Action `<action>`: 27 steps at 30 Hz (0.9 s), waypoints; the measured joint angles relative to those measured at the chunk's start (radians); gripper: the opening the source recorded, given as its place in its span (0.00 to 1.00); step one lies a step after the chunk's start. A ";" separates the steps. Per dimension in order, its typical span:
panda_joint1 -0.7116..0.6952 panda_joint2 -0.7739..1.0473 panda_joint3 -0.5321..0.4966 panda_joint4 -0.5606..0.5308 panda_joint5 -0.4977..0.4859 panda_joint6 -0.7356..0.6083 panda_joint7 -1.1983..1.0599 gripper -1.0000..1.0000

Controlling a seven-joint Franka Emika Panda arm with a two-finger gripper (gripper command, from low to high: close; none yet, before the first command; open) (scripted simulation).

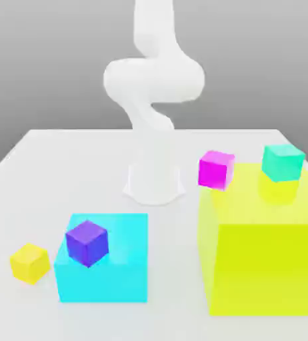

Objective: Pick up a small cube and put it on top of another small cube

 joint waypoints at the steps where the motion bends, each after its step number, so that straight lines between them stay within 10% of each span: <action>1: -0.032 0.031 0.009 -0.012 -0.006 0.016 0.049 0.50; 27: -0.568 0.769 -0.023 -0.296 -0.061 0.398 1.153 0.50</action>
